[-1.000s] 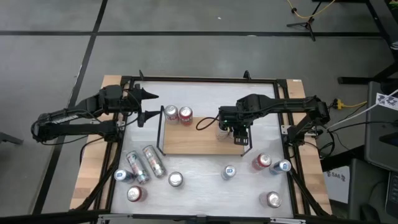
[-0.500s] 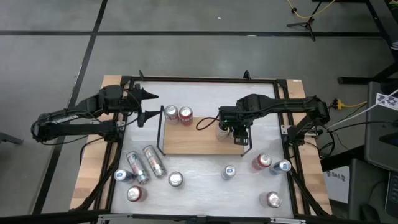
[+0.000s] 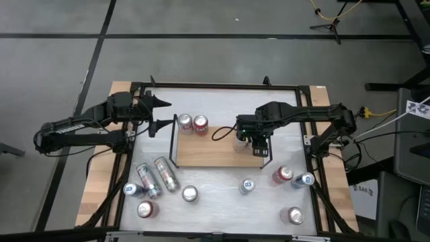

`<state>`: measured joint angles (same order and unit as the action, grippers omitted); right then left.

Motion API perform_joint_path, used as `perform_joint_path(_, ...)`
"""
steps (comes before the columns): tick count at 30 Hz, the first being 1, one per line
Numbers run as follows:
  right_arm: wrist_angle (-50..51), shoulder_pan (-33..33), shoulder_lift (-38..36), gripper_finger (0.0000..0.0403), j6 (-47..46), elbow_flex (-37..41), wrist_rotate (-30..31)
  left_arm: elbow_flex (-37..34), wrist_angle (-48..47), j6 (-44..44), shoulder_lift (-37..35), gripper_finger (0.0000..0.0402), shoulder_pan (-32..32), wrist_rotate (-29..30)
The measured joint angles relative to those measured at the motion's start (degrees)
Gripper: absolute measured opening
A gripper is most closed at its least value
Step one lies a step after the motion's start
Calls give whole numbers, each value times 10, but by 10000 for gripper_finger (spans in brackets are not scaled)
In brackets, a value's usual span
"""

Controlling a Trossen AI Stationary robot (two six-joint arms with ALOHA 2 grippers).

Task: Place canned beverage on shelf
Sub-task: Put the right white-yellow soda can on the shelf aligned with the other white-yellow soda can

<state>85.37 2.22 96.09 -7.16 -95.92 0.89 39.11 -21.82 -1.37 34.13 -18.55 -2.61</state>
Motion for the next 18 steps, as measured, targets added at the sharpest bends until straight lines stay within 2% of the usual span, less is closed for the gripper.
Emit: perform_joint_path(18, 0, 0, 0, 262, 0, 0, 0, 0, 0, 0, 0, 352, 0, 0)
